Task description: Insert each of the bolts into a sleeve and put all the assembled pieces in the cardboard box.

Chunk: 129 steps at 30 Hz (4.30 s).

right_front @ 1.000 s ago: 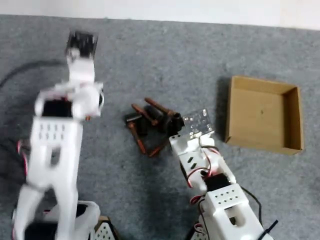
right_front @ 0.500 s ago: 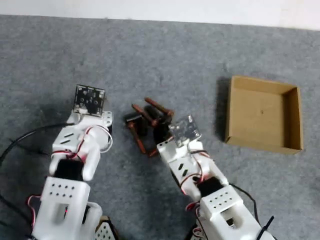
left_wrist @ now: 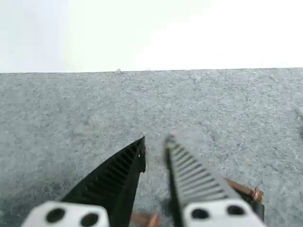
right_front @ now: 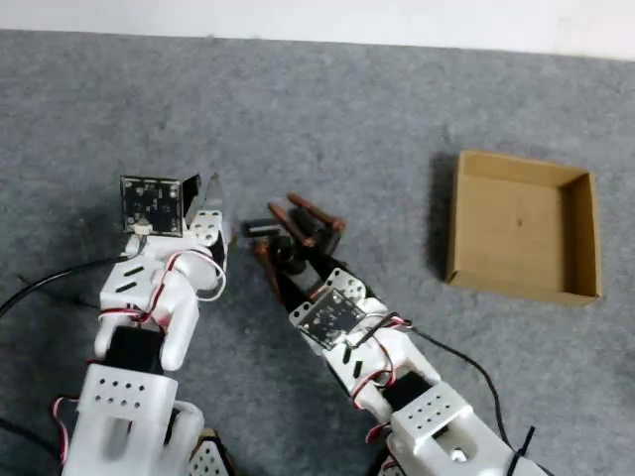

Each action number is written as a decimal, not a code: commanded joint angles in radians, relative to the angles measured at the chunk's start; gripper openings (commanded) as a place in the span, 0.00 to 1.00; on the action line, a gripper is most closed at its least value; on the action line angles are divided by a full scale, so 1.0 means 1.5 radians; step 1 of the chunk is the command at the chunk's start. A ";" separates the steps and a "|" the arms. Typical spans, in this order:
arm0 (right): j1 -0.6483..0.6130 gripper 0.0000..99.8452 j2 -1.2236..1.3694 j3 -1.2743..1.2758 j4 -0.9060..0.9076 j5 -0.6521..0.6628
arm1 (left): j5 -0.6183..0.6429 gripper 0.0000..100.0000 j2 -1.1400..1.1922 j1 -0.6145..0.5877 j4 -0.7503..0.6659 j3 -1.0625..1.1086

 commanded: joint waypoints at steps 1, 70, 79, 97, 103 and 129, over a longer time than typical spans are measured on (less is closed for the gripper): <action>-0.007 0.00 -0.011 0.027 -0.026 0.008 | 0.009 0.00 -0.015 0.012 -0.015 0.010; 0.067 0.00 -0.010 0.028 -0.023 0.006 | -1.229 0.22 1.452 -0.130 0.912 -1.347; 0.067 0.00 -0.010 0.028 -0.023 0.006 | -1.229 0.00 1.466 -0.137 0.913 -1.351; 0.090 0.00 -0.011 0.028 -0.023 0.006 | -0.817 0.00 1.347 -0.087 0.905 -1.511; 0.091 0.00 -0.011 0.028 -0.023 0.005 | -0.522 0.00 1.247 -0.055 0.909 -1.632; 0.104 0.00 -0.014 0.028 -0.023 0.005 | -0.213 0.00 0.508 -0.056 0.714 -0.876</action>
